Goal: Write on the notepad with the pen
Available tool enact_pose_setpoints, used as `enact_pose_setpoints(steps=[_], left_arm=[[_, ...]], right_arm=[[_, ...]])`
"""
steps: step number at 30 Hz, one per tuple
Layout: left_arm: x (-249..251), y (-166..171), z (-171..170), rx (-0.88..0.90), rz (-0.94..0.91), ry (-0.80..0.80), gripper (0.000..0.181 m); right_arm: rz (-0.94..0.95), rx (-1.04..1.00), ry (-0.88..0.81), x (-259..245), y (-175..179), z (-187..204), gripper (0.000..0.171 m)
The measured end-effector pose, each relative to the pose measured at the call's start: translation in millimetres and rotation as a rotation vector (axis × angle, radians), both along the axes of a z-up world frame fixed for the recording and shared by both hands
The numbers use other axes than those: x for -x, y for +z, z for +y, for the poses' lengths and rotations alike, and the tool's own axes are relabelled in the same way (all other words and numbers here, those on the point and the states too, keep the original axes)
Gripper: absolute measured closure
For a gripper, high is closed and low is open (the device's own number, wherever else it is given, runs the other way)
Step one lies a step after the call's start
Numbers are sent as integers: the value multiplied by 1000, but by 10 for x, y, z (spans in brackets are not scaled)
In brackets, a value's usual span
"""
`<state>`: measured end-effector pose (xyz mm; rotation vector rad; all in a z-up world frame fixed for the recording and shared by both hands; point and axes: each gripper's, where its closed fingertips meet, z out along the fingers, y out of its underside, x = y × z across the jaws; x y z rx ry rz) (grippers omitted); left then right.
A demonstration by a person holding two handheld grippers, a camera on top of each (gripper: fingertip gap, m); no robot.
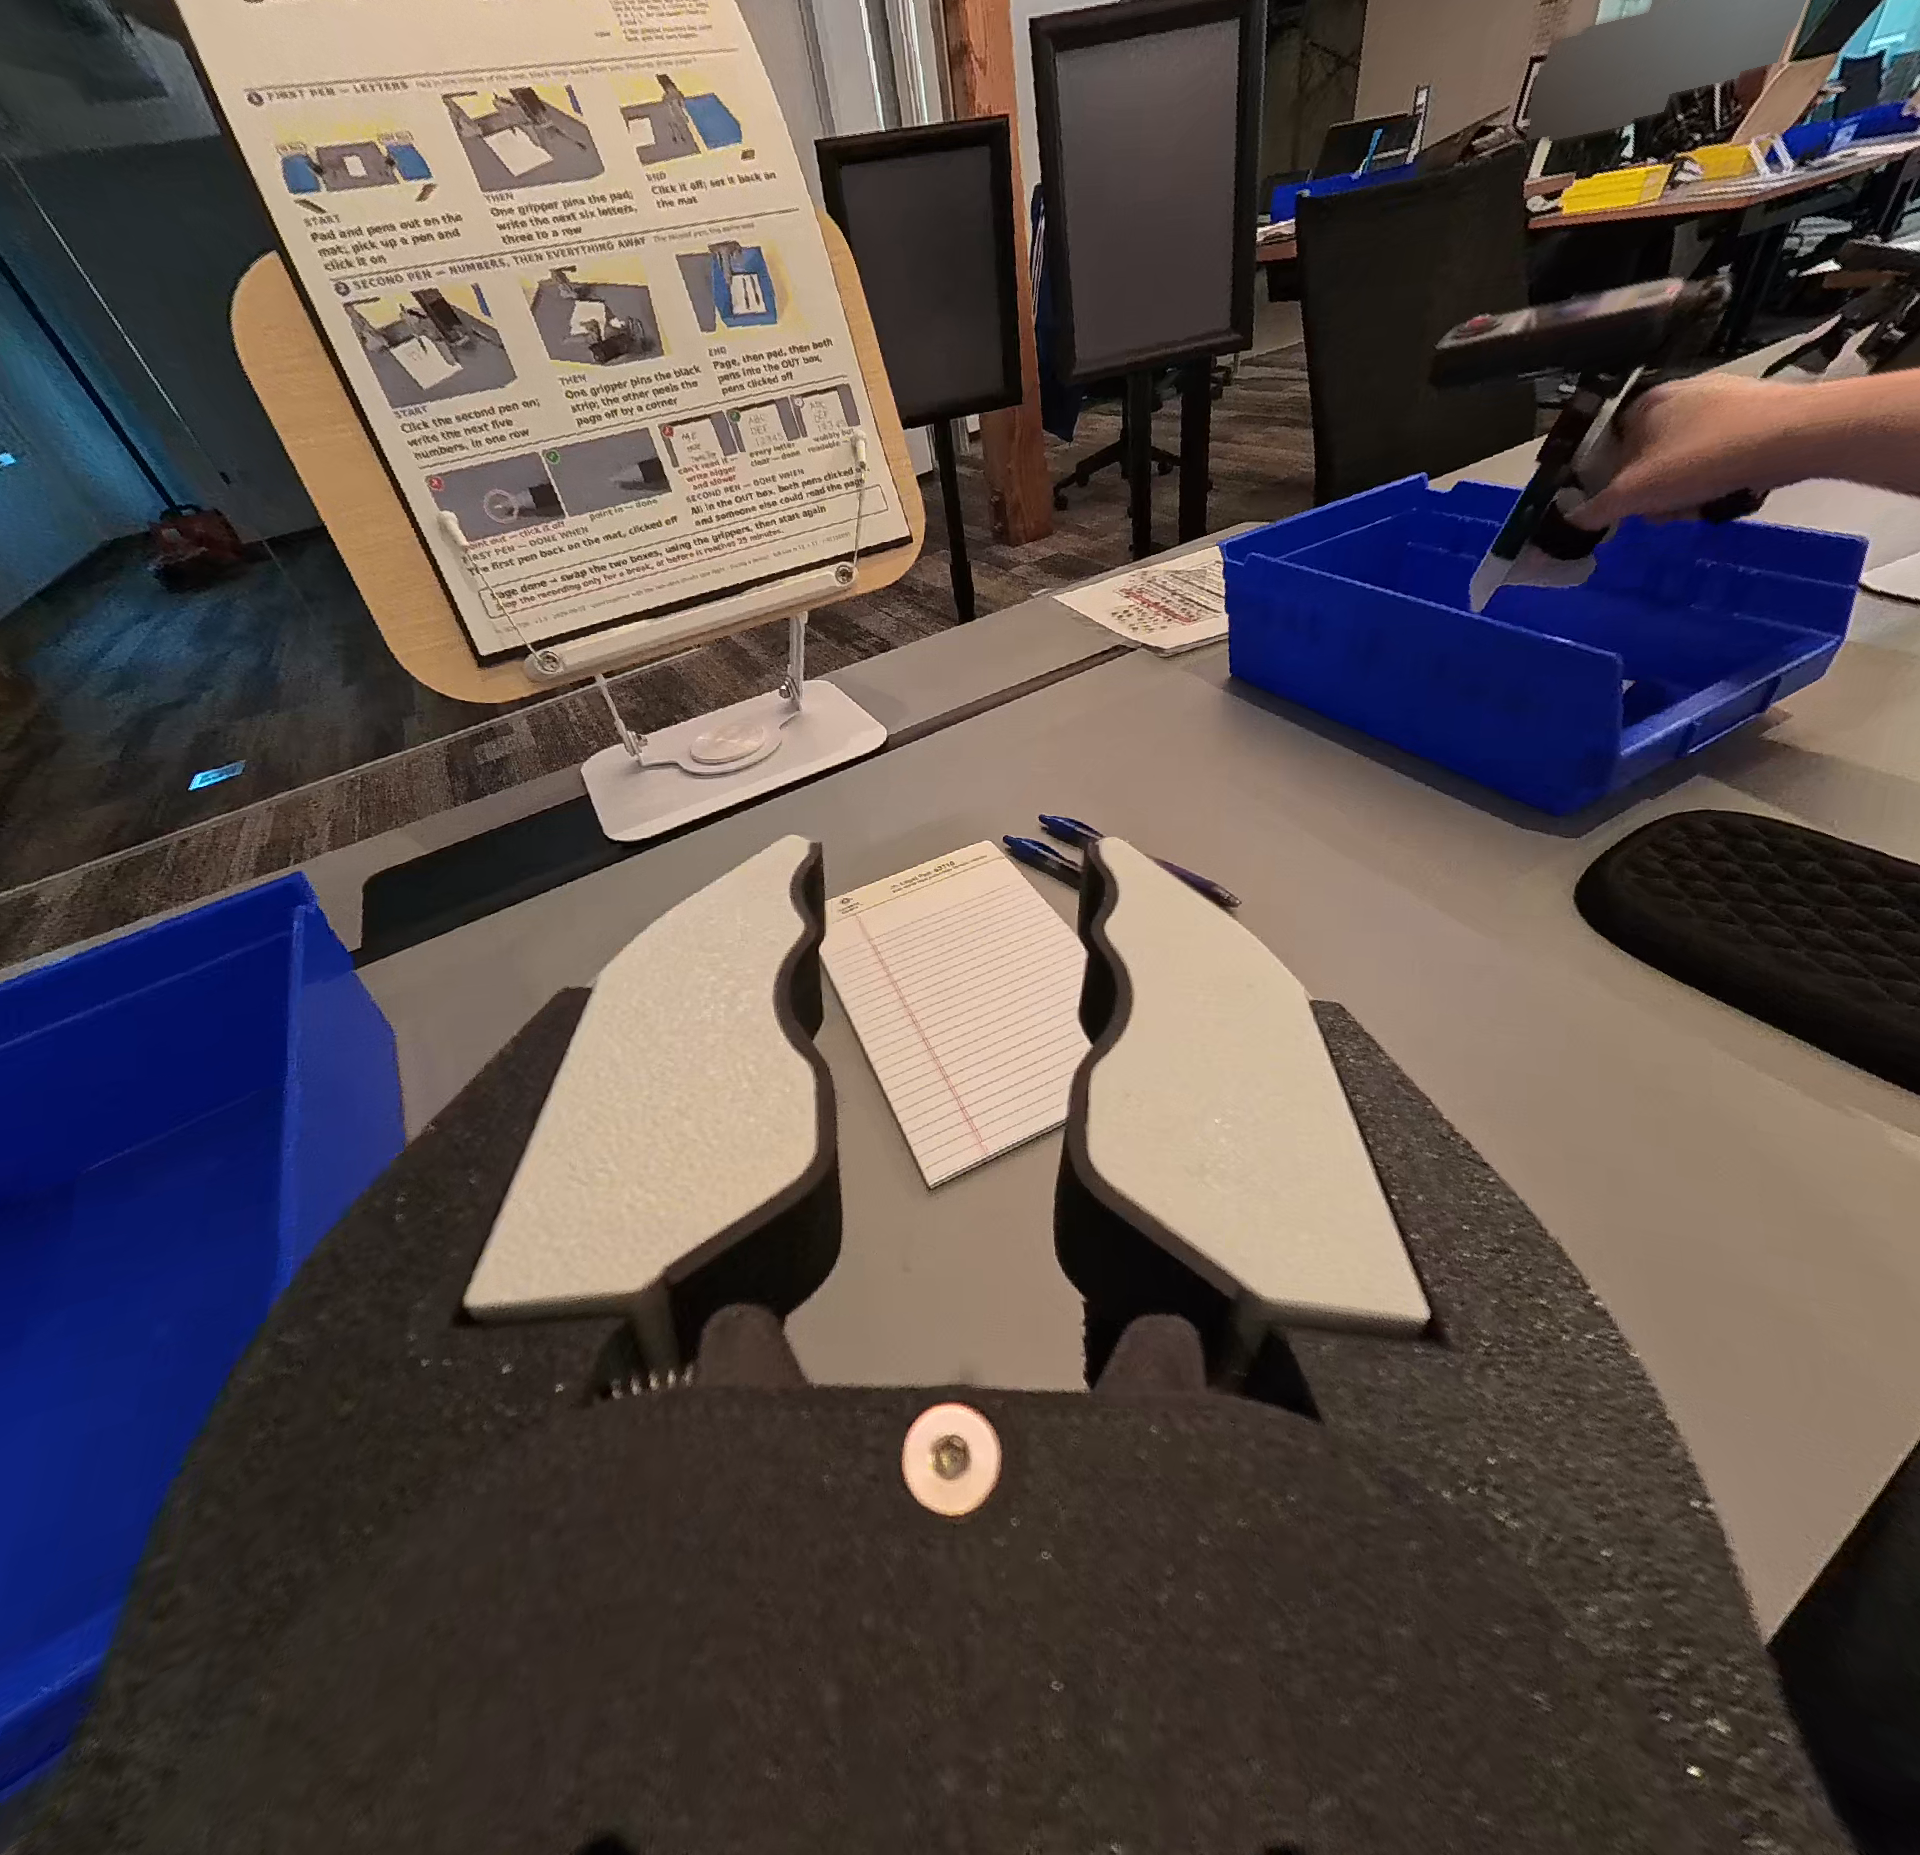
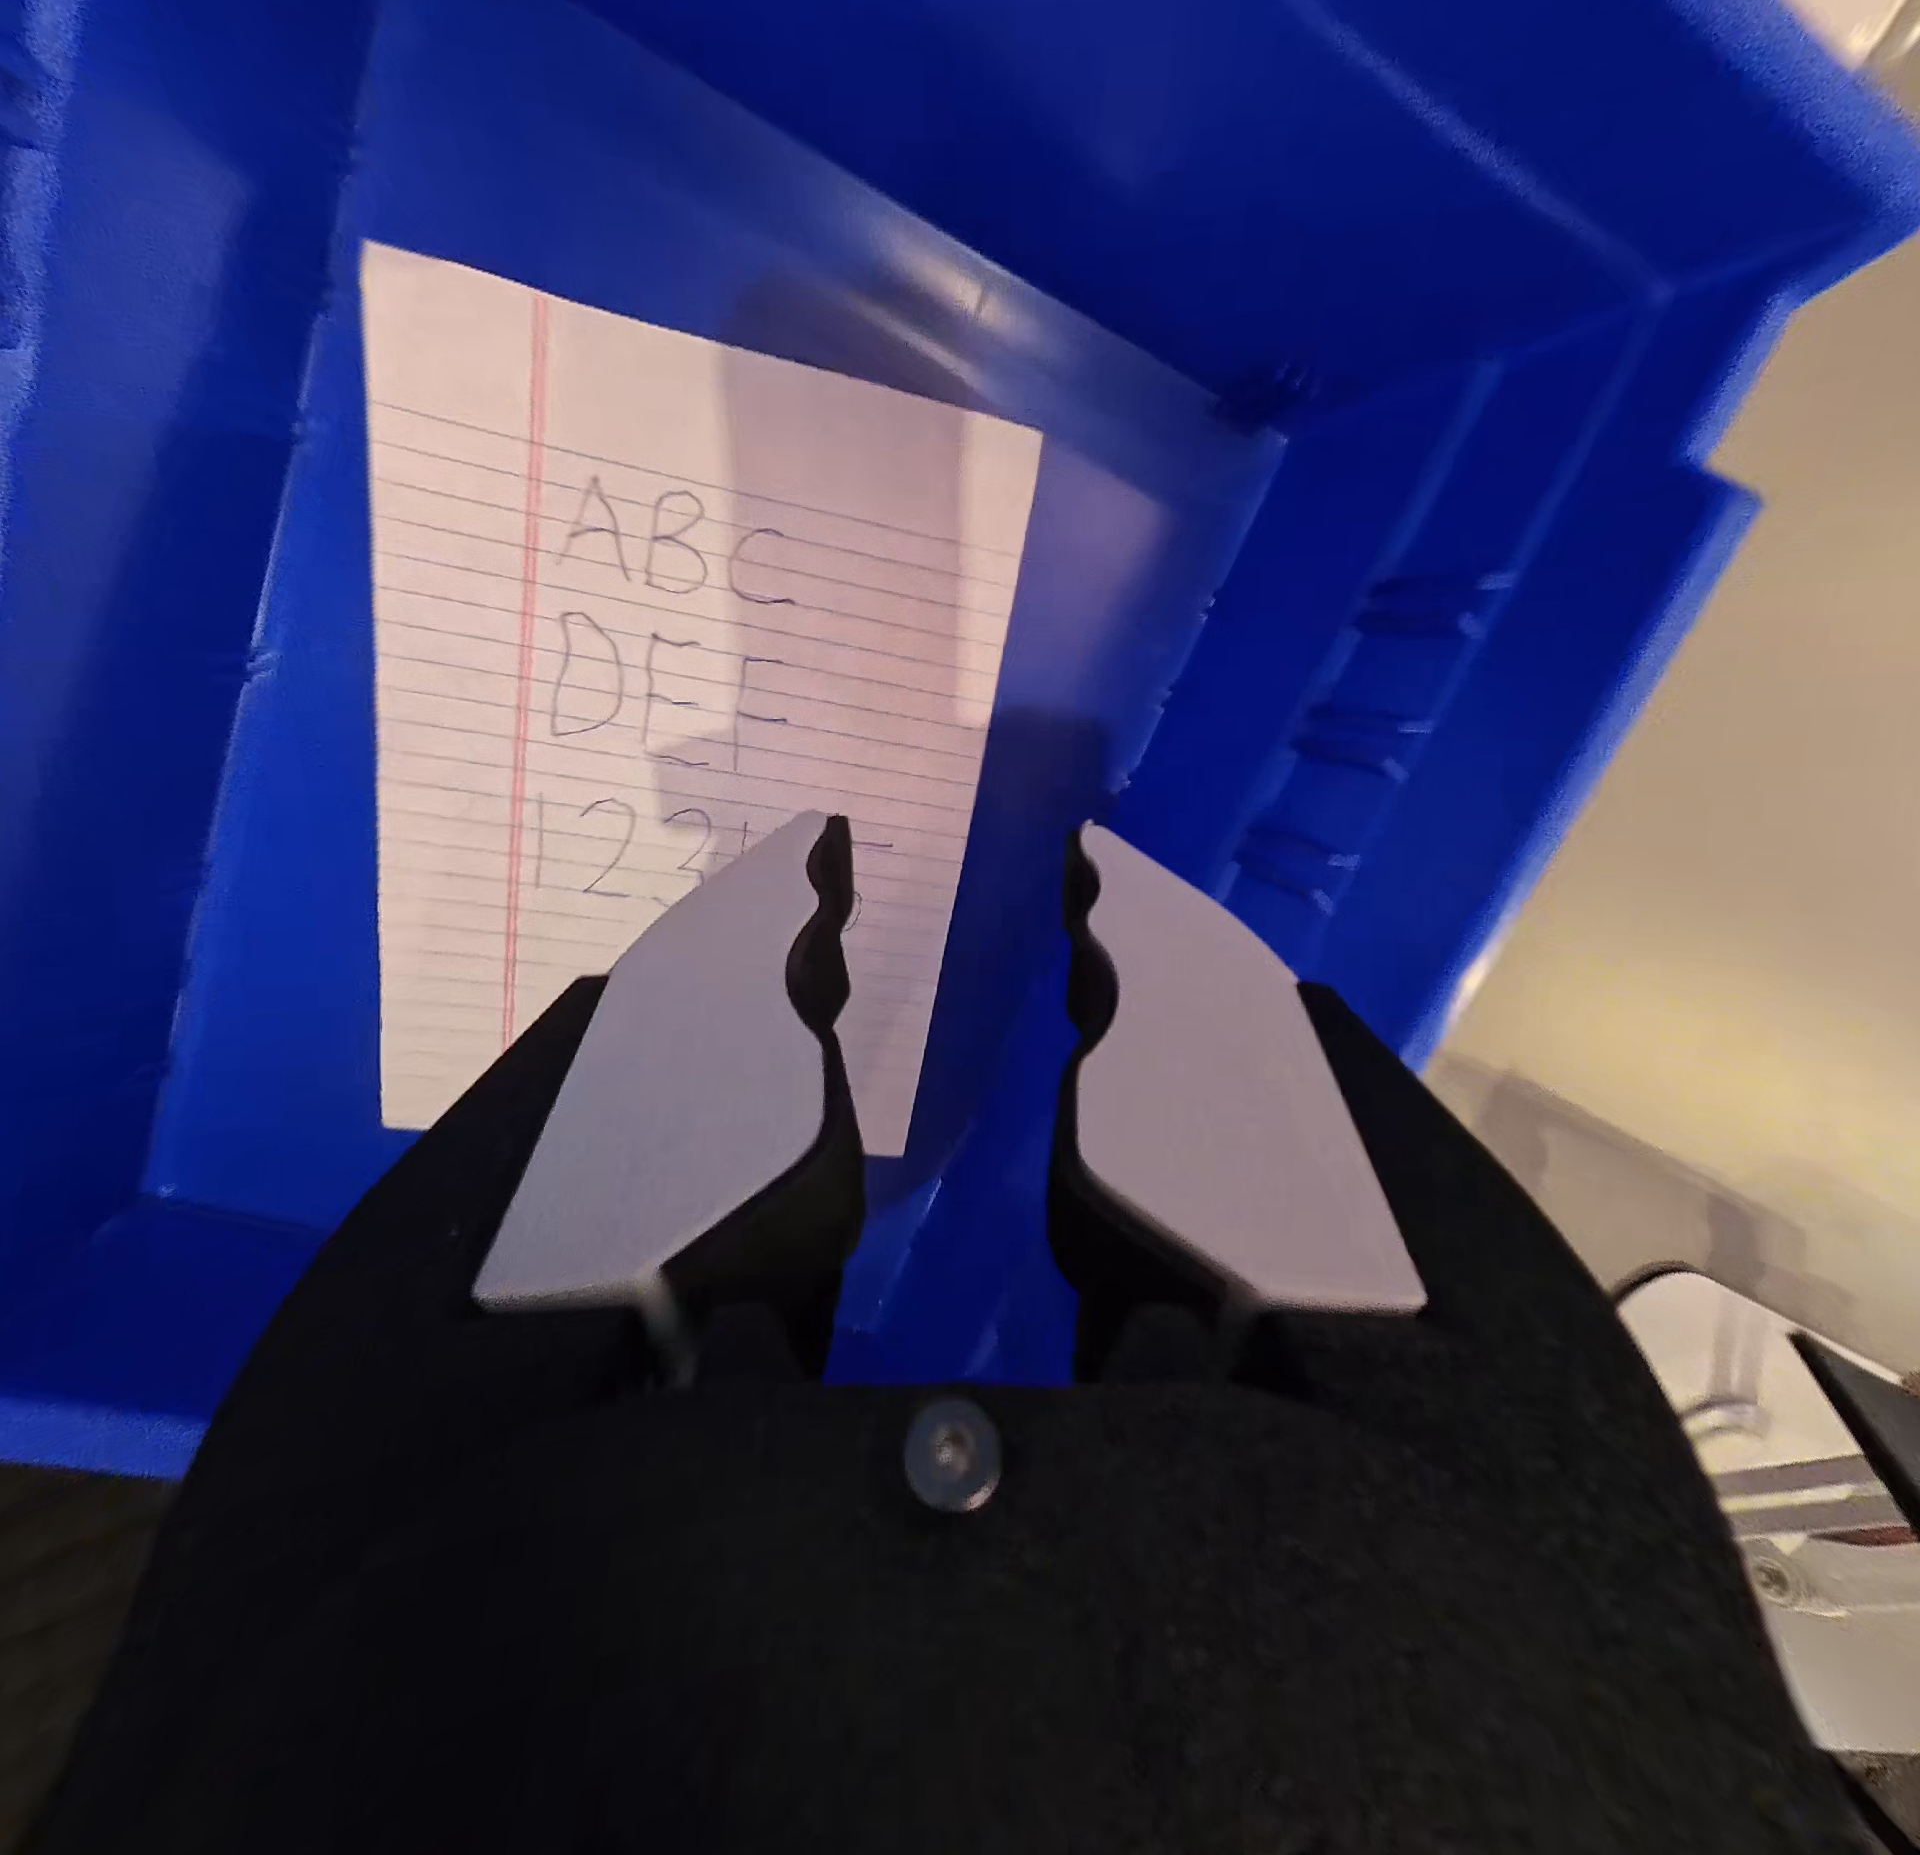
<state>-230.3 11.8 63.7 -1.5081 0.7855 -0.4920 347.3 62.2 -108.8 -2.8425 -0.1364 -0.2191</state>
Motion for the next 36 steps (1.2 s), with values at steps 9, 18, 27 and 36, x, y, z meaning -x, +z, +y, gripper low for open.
enact_pose_setpoints(steps=[9, 18, 27, 36], left_arm=[[161, -100, 314, 95, 32, 29, 135], [-127, -862, 781, 452, 92, -67, 135], [-481, -1452, 1054, 684, 151, -94, 135], [-557, -1693, 1389, 896, 271, -67, 132]], right_arm=[[-144, -310, 155, 492, 1274, 90, 134], [135, -539, 412, 2125, 1863, 58, 136], [459, -427, 559, 3244, 1205, 15, 135], [700, -271, 552, 4138, 363, 101, 133]])
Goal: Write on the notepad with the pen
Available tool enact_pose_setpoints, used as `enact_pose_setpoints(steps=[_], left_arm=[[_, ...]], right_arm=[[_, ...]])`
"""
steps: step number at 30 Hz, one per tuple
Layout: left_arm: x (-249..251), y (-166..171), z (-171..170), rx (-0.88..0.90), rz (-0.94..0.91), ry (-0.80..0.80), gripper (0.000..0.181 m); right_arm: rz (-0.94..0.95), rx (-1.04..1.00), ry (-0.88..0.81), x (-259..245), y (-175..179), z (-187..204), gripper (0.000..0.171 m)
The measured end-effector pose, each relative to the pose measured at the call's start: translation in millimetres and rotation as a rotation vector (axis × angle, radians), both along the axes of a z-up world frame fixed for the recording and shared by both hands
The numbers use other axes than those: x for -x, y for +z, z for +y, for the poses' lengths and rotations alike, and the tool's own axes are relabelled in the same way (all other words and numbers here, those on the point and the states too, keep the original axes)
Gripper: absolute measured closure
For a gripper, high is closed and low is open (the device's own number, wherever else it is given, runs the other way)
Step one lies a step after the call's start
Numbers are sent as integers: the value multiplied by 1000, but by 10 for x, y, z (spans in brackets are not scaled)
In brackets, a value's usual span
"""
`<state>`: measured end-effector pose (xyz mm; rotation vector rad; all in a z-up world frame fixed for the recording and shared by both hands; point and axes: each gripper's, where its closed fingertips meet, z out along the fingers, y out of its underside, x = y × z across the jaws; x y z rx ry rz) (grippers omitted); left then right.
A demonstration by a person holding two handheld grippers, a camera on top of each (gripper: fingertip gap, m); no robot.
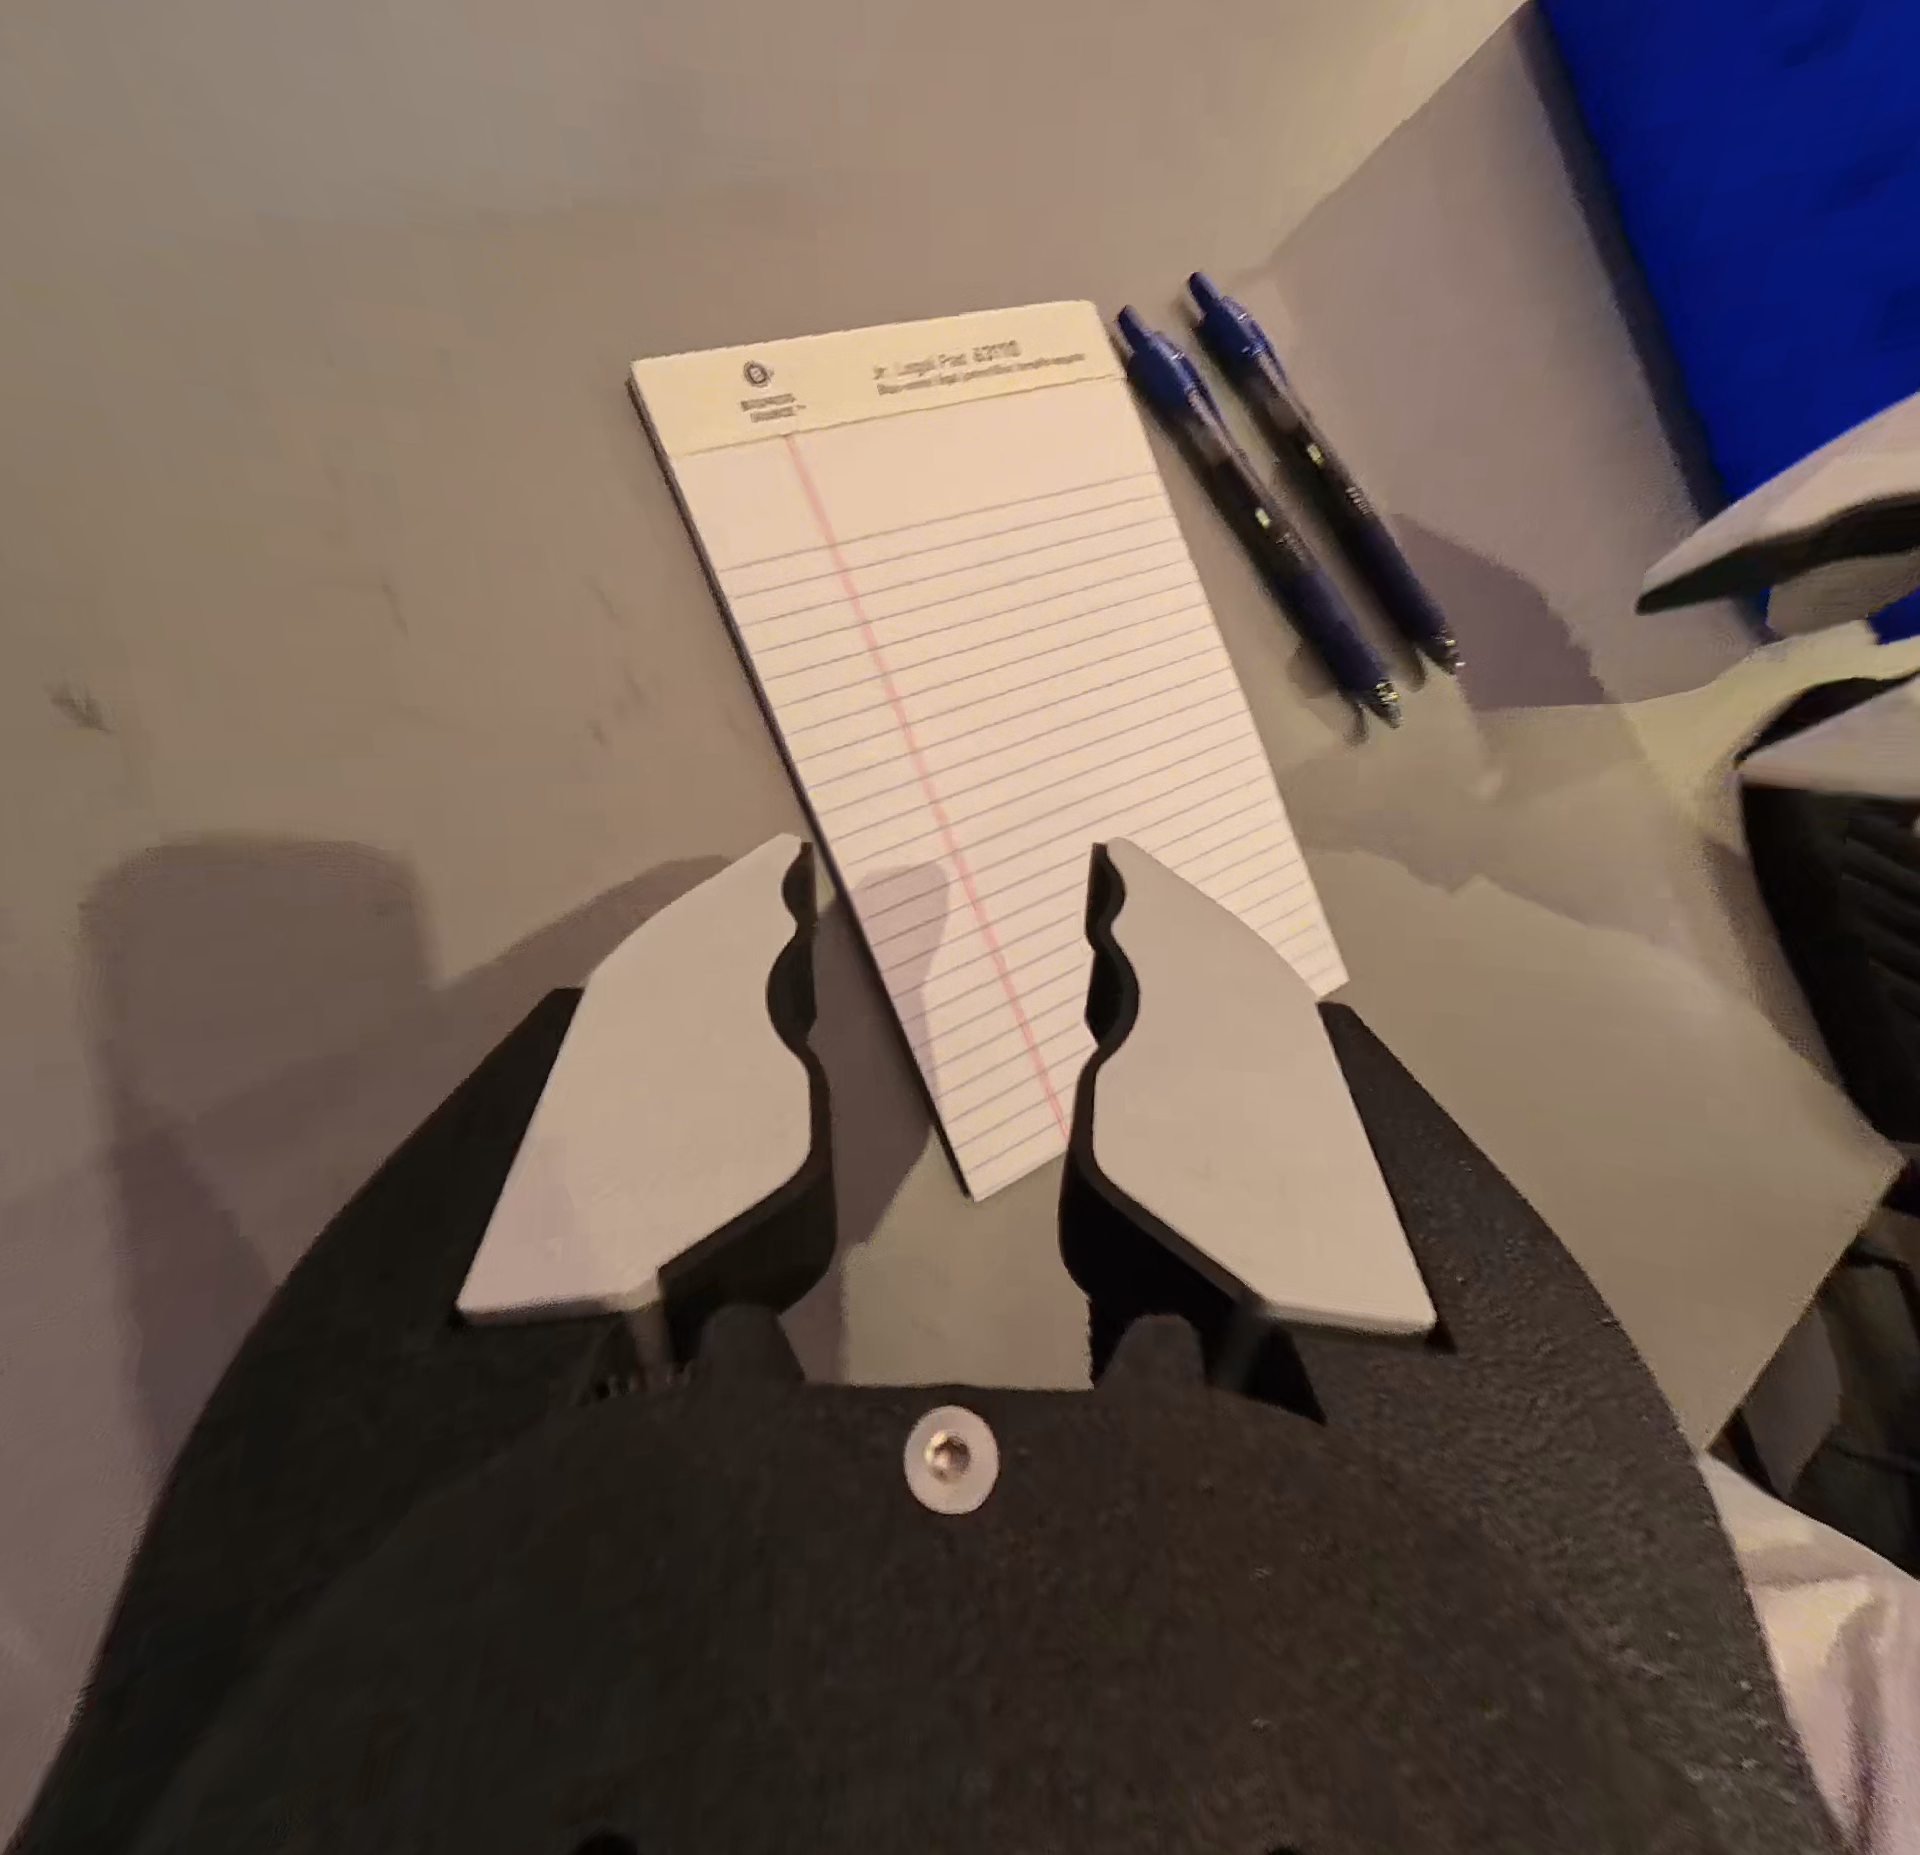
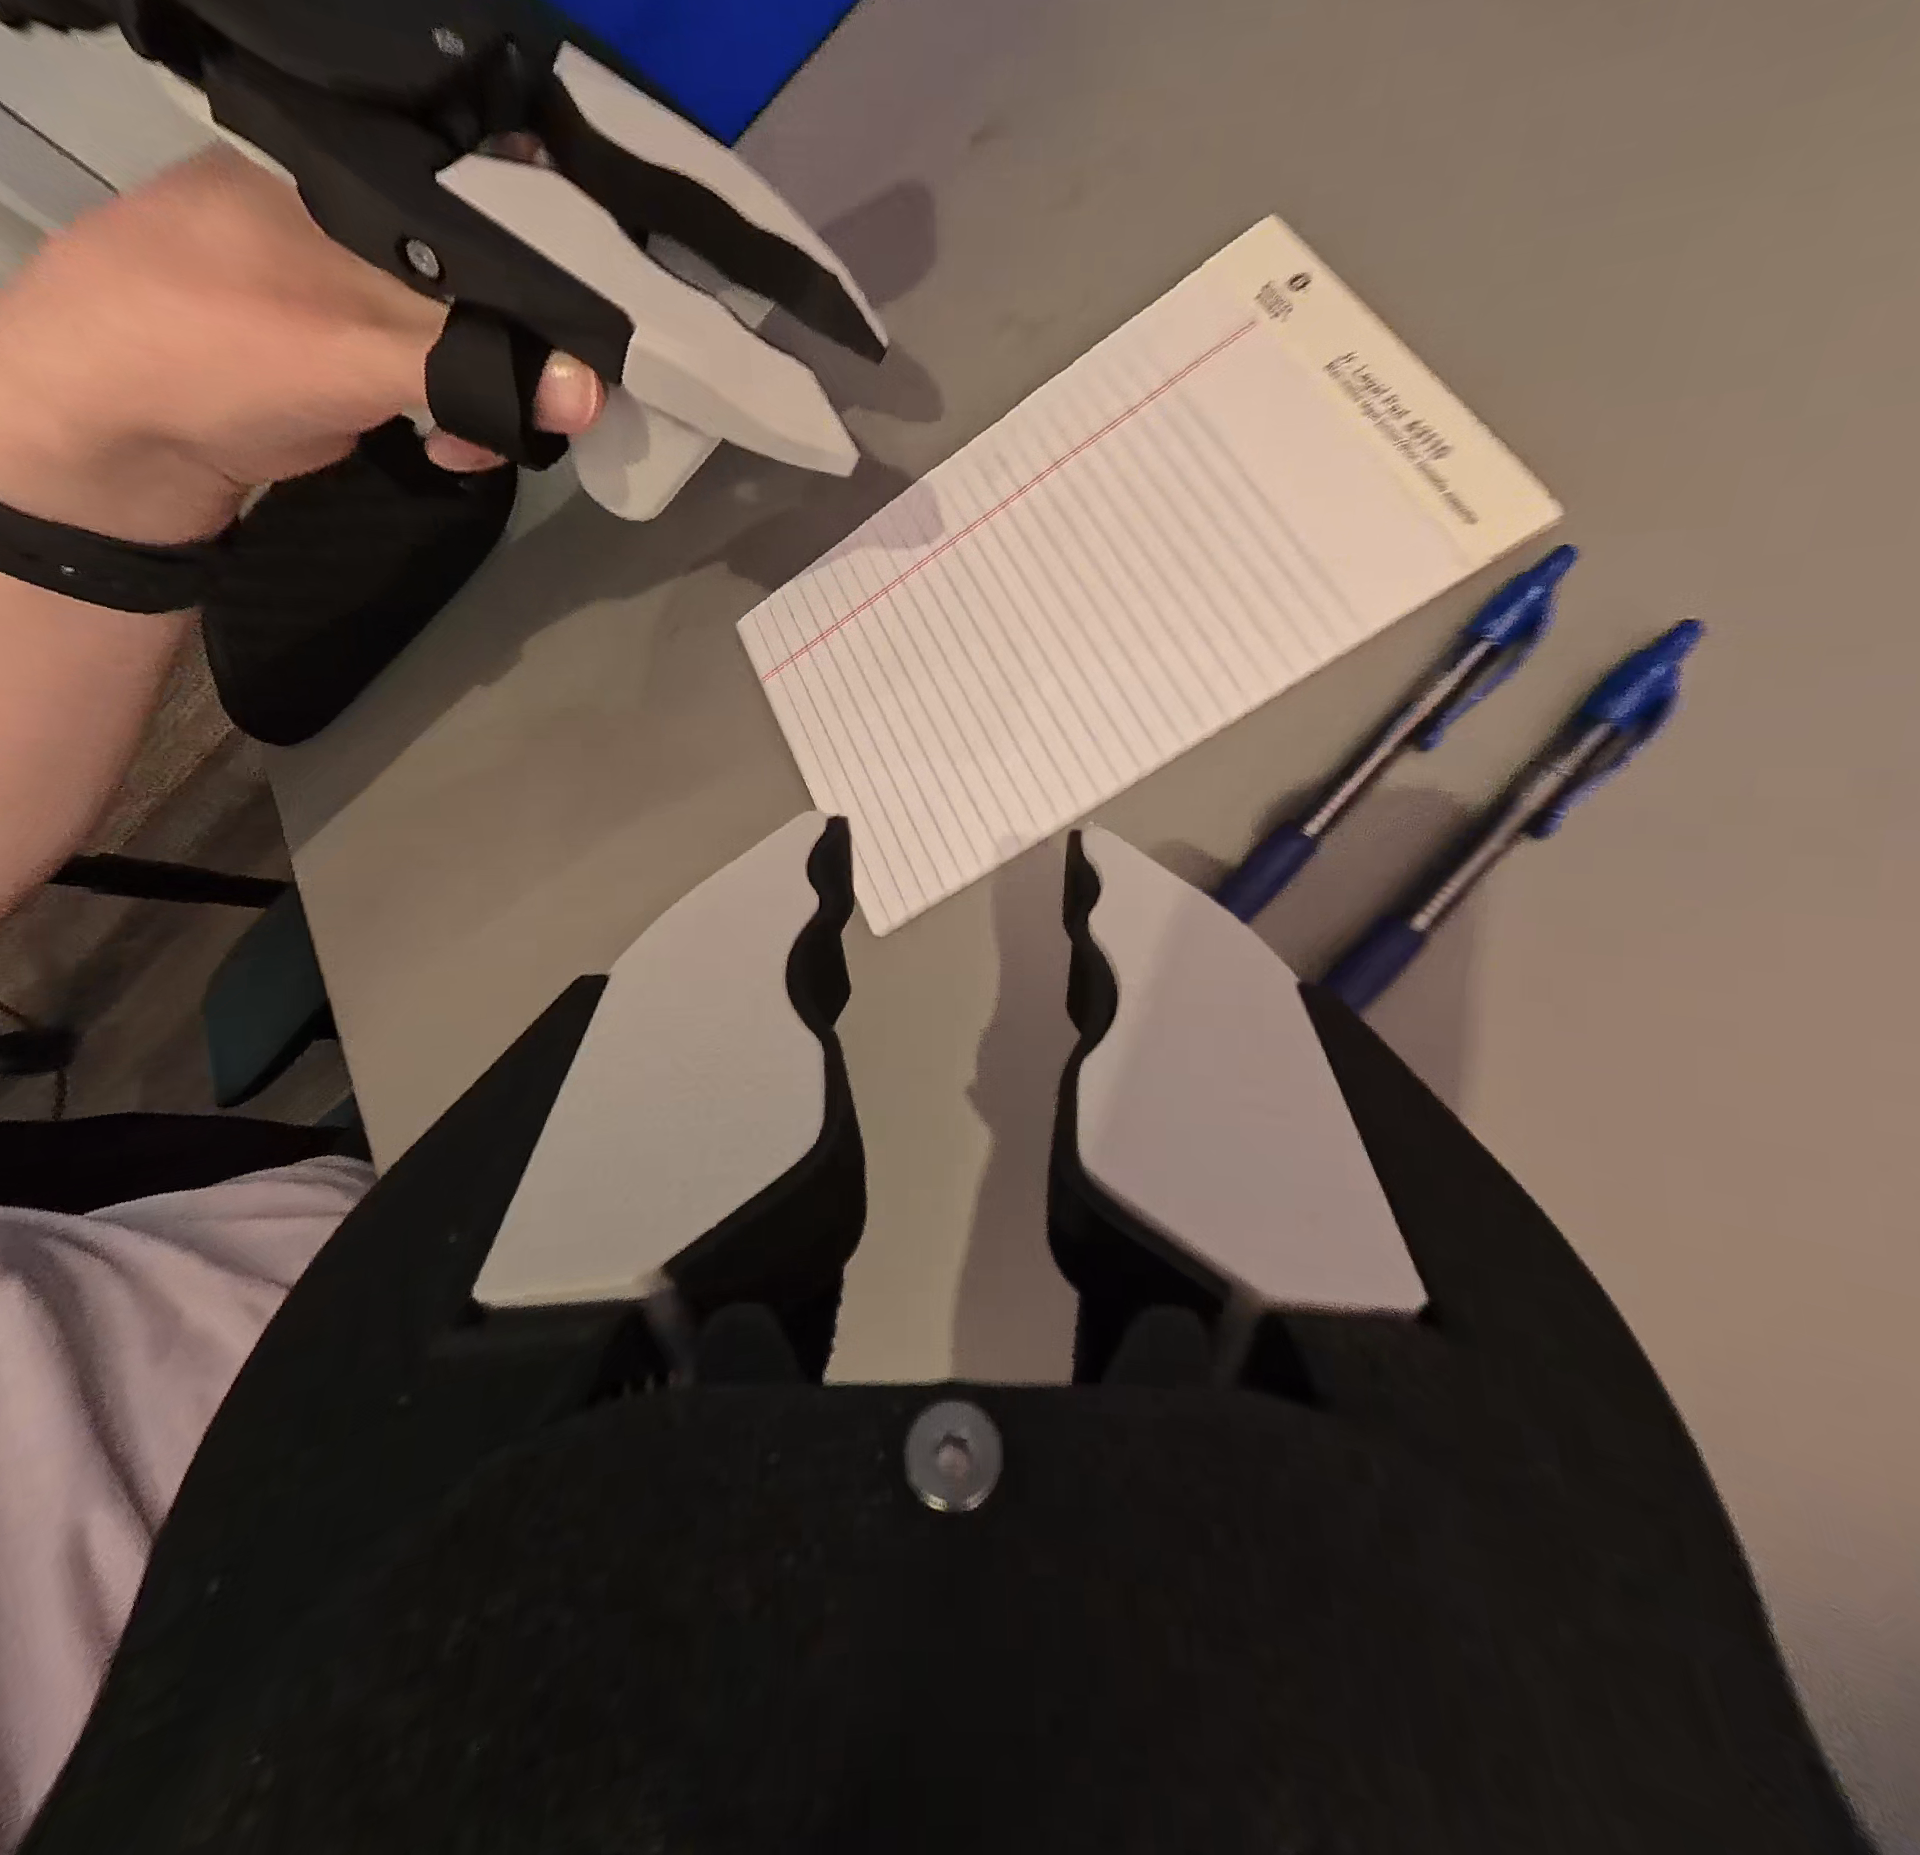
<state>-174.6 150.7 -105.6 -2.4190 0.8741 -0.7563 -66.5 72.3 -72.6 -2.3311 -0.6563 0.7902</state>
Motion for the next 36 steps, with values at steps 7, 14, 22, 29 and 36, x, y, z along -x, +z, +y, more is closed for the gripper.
enact_pose_setpoints(steps=[7, 14, 22, 29, 36], left_arm=[[4, -159, 63, 43, 62, 11, 131], [15, -256, 64, 97, 74, 10, 129], [84, -355, 121, 104, 123, 42, 125], [78, -363, 145, 137, 117, 61, 124], [12, -358, 158, 192, 68, 82, 127]], right_arm=[[52, 99, 1, 262, -320, 78, 133], [64, 148, -16, 343, -539, 127, 133], [26, 173, -65, 307, -675, 207, 137], [-13, 185, -114, 199, -647, 245, 133], [22, 256, -155, 180, -707, 290, 135]])
